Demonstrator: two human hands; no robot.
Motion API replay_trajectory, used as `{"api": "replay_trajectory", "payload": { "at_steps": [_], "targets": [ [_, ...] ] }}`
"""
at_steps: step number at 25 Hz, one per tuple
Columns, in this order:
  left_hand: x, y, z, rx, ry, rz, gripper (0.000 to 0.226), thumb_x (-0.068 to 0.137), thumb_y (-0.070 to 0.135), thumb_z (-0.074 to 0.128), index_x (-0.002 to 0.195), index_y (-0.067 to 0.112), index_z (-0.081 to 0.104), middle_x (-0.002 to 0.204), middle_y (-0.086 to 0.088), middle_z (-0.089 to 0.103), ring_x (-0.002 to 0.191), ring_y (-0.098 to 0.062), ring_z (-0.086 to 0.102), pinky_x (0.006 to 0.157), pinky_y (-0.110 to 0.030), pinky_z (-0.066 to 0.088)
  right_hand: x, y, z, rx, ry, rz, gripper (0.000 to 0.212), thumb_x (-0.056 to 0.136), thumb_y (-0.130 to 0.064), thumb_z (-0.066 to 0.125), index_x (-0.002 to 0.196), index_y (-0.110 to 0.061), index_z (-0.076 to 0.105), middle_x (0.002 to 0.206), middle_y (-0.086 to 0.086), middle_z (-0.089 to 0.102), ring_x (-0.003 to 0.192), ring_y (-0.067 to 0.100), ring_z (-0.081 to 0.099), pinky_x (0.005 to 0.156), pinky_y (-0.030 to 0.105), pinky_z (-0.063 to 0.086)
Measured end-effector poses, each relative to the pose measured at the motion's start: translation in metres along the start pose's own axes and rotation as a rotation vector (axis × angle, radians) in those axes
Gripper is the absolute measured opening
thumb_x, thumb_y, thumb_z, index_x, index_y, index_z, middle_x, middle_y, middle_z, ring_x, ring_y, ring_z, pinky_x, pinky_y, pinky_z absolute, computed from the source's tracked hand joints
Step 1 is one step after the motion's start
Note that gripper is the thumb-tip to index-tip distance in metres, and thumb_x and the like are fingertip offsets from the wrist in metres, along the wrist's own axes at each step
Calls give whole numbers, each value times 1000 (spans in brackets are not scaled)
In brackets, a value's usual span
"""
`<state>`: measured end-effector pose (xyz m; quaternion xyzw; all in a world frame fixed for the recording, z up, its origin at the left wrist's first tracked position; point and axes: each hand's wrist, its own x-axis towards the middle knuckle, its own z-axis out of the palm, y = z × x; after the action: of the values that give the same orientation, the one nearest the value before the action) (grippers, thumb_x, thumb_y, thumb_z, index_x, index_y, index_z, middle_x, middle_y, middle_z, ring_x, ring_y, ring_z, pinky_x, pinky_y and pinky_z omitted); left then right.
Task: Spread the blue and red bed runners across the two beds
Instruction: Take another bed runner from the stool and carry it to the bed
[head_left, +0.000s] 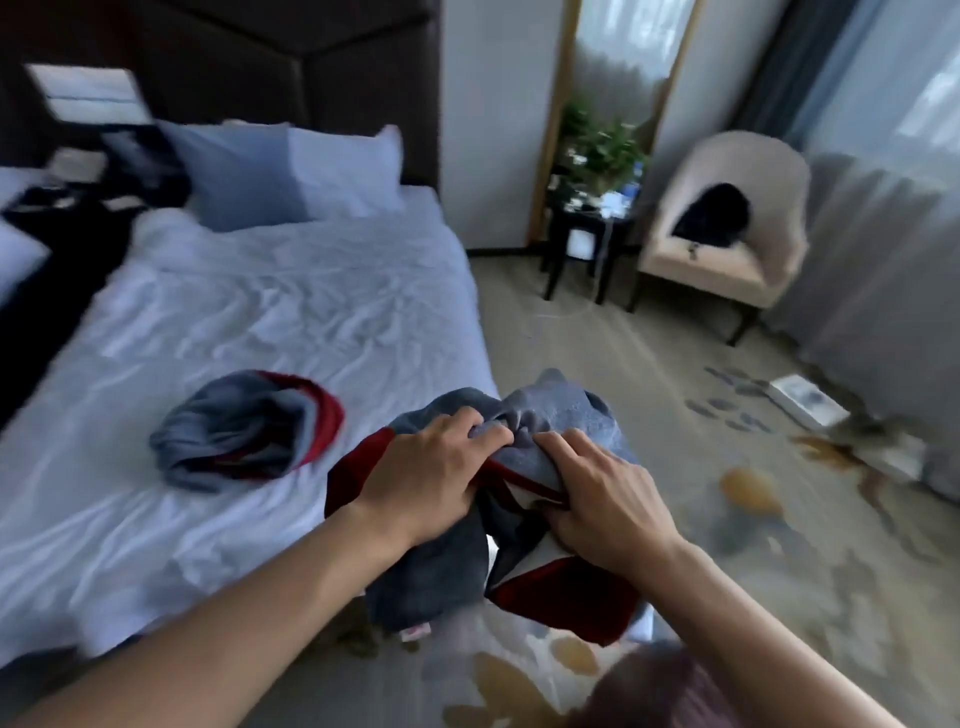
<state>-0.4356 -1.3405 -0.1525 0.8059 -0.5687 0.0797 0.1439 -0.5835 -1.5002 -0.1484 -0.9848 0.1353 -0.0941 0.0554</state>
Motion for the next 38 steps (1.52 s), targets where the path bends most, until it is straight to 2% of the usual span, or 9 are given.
{"api": "replay_trajectory", "payload": {
  "at_steps": [4, 9, 12, 15, 22, 27, 31, 38],
  "targets": [
    [-111, -111, -68, 95, 57, -215, 49, 84, 23, 60, 128, 36, 42, 117, 5, 51, 100, -20, 60, 53, -38, 54, 74, -147, 13, 7, 3, -270, 64, 76, -42, 66, 135, -34, 44, 105, -8, 54, 93, 22, 63, 53, 34, 43],
    [-253, -246, -143, 216, 114, -460, 45, 90, 23, 56, 131, 34, 41, 121, 4, 49, 105, -19, 57, 58, -39, 55, 155, -353, 50, 13, 11, -522, 62, 80, -42, 62, 138, -33, 42, 104, -5, 56, 90, 23, 64, 51, 34, 43],
    [-325, -303, -178, 248, 150, -599, 44, 89, 22, 54, 130, 34, 43, 119, 6, 50, 101, -19, 58, 58, -39, 54, 188, -456, 66, 10, -9, -627, 60, 79, -42, 64, 134, -35, 41, 98, -6, 56, 80, 22, 63, 45, 33, 39],
    [-387, -353, -209, 284, 160, -725, 43, 88, 23, 57, 127, 34, 46, 115, 7, 51, 97, -19, 60, 55, -39, 54, 221, -548, 84, -14, -4, -750, 61, 76, -41, 63, 134, -34, 45, 96, -6, 56, 76, 21, 63, 45, 29, 29],
    [-520, -500, -264, 369, 179, -1016, 44, 87, 23, 62, 125, 33, 43, 115, 7, 50, 96, -16, 59, 58, -31, 53, 311, -771, 134, 79, -32, -1032, 56, 79, -38, 58, 132, -35, 41, 101, -6, 55, 81, 24, 62, 51, 38, 51],
    [-614, -604, -327, 472, 228, -1228, 43, 88, 26, 59, 127, 33, 43, 119, 5, 49, 101, -17, 58, 66, -36, 56, 377, -953, 154, 156, -17, -1272, 57, 81, -39, 61, 136, -34, 45, 108, -2, 58, 88, 26, 65, 54, 36, 50],
    [-698, -658, -367, 492, 277, -1383, 42, 91, 27, 57, 129, 33, 42, 123, 4, 47, 109, -18, 55, 72, -38, 56, 393, -1088, 166, 196, -44, -1435, 57, 85, -40, 59, 138, -34, 40, 112, -3, 55, 91, 27, 63, 59, 39, 52],
    [-873, -756, -429, 584, 323, -1483, 42, 91, 27, 58, 128, 34, 39, 123, 5, 48, 102, -17, 58, 66, -34, 56, 382, -1319, 195, 254, -5, -1585, 54, 83, -36, 60, 134, -33, 42, 107, -4, 54, 87, 25, 61, 57, 39, 51]
  ]
}}
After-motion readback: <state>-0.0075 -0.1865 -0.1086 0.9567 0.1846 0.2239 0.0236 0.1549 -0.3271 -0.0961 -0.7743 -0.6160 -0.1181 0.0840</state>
